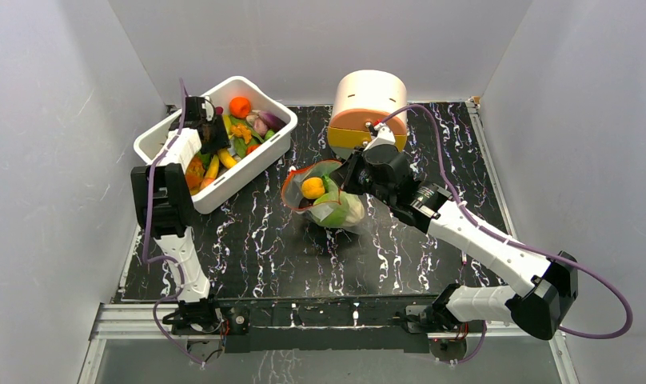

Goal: Place the food in the zip-top bag and seal the zipper
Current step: Pick up the fake fruit from the bin.

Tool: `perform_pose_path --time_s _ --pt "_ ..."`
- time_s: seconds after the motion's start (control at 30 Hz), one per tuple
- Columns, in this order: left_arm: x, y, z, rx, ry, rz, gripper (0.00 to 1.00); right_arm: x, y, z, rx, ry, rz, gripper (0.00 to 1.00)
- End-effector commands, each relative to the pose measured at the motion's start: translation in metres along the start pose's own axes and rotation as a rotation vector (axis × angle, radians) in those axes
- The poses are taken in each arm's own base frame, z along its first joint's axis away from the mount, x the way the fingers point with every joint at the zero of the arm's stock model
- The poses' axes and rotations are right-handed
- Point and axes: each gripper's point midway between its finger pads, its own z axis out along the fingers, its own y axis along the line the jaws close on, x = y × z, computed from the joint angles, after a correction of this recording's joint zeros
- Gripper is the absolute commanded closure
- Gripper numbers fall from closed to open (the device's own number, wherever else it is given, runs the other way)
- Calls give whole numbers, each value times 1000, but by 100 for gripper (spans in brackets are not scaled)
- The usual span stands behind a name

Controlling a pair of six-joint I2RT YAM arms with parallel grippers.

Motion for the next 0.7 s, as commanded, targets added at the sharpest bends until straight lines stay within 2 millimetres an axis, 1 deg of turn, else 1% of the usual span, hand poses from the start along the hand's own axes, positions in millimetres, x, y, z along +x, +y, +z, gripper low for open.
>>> perform_pose_path --time_s 0.0,0.07,0.1,0.17,0.37,0.43,0.5,0.67 --pt "-12 -10 -8 50 -23 13 62 -38 28 -15 -101 -129 25 100" --pt "-15 -11 -11 52 -30 16 73 -39 28 -16 -100 -131 25 100" --pt "-18 -12 -13 54 -35 17 77 -38 28 -15 -99 -131 26 100" --pt "-24 -12 -22 50 -54 19 81 -37 28 -14 -99 -128 26 100" --pt "-40 -18 -55 63 -128 -3 81 -32 27 -10 -100 -114 38 100" --pt "-42 -21 -67 74 -149 -14 81 -32 26 -9 -98 -115 41 100" --pt "-42 -25 -80 91 -170 -27 81 -31 26 -8 -98 -114 44 100" --pt "-31 -29 -109 117 -211 -89 82 -29 30 -8 -113 -96 64 100"
